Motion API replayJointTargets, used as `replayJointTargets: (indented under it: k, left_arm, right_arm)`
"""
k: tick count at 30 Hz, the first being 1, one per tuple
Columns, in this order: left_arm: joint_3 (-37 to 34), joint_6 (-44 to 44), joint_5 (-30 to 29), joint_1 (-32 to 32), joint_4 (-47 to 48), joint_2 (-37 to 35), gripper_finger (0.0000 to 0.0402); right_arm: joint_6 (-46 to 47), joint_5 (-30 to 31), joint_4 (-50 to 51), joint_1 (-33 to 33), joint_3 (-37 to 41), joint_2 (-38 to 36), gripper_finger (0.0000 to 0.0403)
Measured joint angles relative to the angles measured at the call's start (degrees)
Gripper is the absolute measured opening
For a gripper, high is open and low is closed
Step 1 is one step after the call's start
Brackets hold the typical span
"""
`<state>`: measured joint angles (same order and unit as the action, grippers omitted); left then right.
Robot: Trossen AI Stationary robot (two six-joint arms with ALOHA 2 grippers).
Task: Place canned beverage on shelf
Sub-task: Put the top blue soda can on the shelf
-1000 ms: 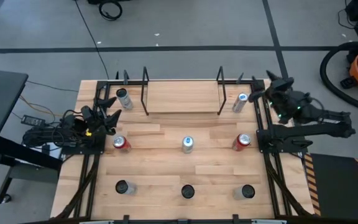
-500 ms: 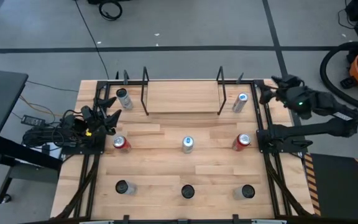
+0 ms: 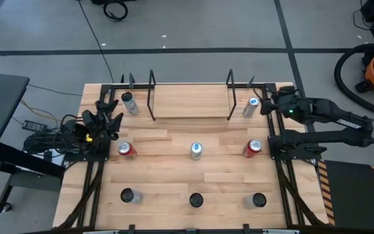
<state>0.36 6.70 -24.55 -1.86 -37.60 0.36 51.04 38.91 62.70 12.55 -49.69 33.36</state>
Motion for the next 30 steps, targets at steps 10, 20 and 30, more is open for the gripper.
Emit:
replayJointTargets:
  k: [10,20,30]
  left_arm:
    - [0.0,0.0,-0.1,0.0,-0.4,0.0,0.0321]
    - [0.0,-0.1,-0.2,0.0,-2.1,0.0,0.0321]
    - [0.0,-0.1,-0.2,0.0,-2.1,0.0,0.0321]
  right_arm:
    - [0.1,-1.7,-0.1,6.6,0.0,10.0,0.0313]
    - [-1.6,-8.6,-3.8,14.3,0.0,16.4,0.0313]
    - [-6.0,-12.2,-4.9,21.1,0.0,21.7,0.0313]
